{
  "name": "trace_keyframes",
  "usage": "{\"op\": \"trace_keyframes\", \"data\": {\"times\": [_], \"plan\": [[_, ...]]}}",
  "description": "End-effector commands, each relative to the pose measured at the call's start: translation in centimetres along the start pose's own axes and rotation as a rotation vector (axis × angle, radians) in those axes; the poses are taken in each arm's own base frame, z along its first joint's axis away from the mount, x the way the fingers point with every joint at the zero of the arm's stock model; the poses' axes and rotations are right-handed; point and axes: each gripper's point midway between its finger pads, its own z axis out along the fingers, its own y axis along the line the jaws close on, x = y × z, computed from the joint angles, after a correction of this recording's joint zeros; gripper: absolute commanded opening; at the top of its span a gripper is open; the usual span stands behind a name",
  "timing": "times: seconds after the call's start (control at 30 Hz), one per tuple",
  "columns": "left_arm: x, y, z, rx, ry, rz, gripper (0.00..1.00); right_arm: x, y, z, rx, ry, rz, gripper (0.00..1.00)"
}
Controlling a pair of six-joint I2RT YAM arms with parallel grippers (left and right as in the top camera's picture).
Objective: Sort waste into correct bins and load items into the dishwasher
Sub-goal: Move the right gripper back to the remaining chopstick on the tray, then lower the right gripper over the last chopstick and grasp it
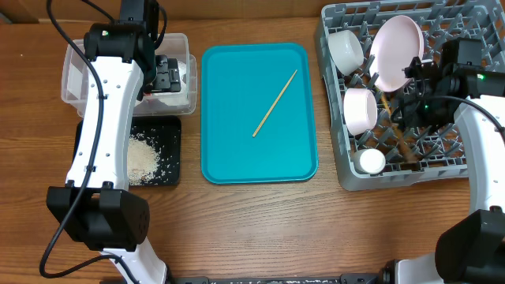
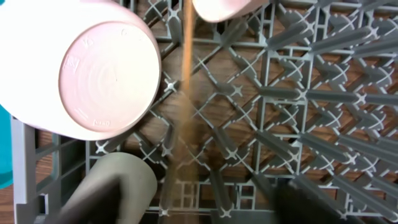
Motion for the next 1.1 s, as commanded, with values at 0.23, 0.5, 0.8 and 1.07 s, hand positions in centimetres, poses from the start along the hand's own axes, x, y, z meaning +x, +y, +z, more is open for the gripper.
{"op": "trace_keyframes", "data": {"times": [0.23, 0.5, 0.8, 1.07], "plan": [[-0.6, 0.6, -1.6, -0.005, -0.046, -0.02, 1.0, -2.3, 1.0, -0.4, -0.068, -0.106, -0.011, 1.0], [-0.6, 0.6, -1.6, -0.005, -0.046, -0.02, 1.0, -8.1, 10.3, -5.4, -0.581, -0.303, 0.167, 1.0], [-0.6, 0.6, -1.6, -0.005, -0.046, -0.02, 1.0, -9.5, 21.7, -2.9, -0.432, -0.261, 0.086, 1.0], [-0.6, 0.6, -1.6, -0.005, -0.046, -0.02, 1.0, -7.9, 29.2, 1.3, -0.392, -0.18, 0.028, 1.0]]}}
